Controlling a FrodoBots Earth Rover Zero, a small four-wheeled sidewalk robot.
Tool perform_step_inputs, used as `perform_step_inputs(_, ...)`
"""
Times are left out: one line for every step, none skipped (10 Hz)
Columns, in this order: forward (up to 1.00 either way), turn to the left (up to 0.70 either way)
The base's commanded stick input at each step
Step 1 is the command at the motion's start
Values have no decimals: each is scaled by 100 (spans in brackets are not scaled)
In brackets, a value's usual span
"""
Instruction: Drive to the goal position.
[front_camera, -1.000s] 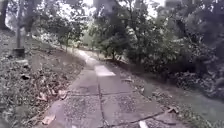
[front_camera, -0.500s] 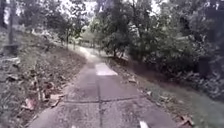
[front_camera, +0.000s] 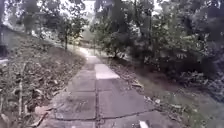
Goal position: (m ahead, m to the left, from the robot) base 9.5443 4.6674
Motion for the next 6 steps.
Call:
perform_step_inputs(70,0)
perform_step_inputs(70,0)
perform_step_inputs(70,0)
perform_step_inputs(70,0)
perform_step_inputs(70,0)
perform_step_inputs(70,0)
